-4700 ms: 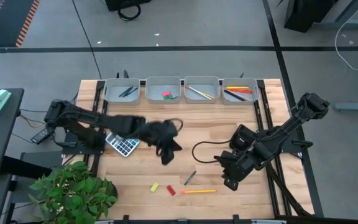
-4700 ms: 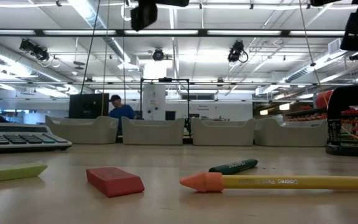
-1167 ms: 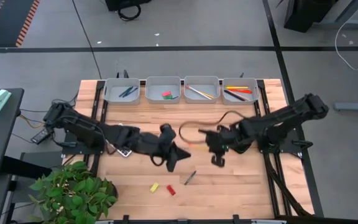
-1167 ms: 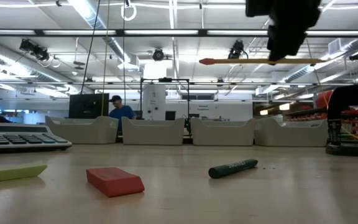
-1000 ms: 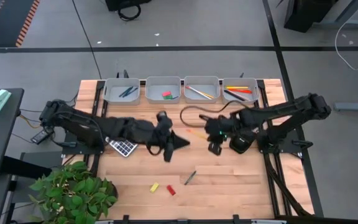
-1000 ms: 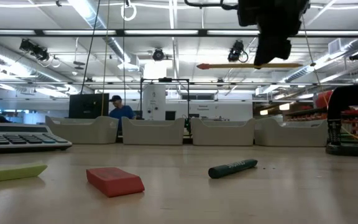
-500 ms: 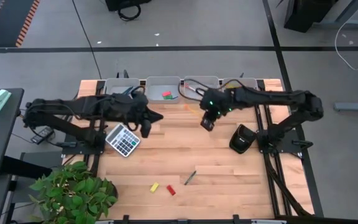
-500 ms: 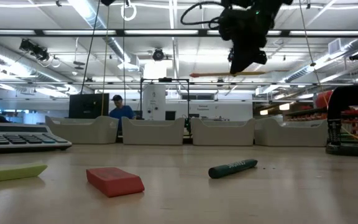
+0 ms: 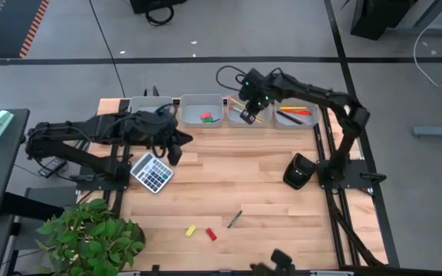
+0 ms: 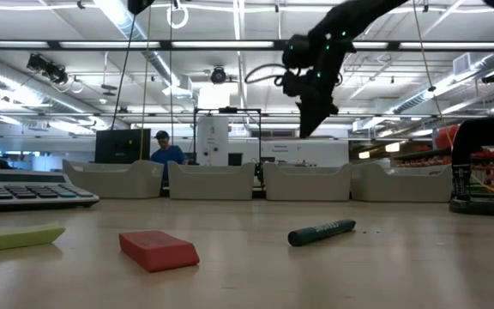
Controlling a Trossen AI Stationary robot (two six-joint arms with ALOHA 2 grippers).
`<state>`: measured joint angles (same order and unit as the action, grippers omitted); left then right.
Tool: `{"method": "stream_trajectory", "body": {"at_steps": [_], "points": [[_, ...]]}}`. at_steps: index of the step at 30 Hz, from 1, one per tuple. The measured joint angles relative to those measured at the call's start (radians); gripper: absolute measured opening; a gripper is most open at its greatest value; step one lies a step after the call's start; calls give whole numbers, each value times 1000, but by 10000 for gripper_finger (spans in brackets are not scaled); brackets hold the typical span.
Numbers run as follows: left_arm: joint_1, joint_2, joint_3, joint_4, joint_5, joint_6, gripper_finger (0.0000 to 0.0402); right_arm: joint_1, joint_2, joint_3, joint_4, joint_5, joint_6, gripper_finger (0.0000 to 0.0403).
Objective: Sort crayons/erasers/pens/pencils in bins
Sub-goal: Put the yellow pencil into the gray bin
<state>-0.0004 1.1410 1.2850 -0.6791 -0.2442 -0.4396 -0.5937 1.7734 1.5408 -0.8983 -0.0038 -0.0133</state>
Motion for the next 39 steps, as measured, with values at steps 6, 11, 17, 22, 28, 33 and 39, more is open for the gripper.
{"method": "stream_trajectory", "body": {"at_steps": [6,11,17,22,28,33,39], "points": [[91,0,0,19,-12,-30,31,-76,87,54,-31,-9,-129,39],[181,1,0,35,-14,-21,26,-119,107,56,-31,-13,-201,39],[293,-15,1,106,4,-21,26,-133,144,56,-33,-13,-268,40],[353,-16,0,111,112,-26,24,-138,160,56,14,-14,-264,40],[358,-15,0,115,118,-11,30,-164,182,54,72,-12,-298,40],[358,-17,0,121,114,12,28,-171,199,52,54,4,-327,40],[337,-12,0,125,110,-69,18,-170,198,52,32,11,-329,40]]}}
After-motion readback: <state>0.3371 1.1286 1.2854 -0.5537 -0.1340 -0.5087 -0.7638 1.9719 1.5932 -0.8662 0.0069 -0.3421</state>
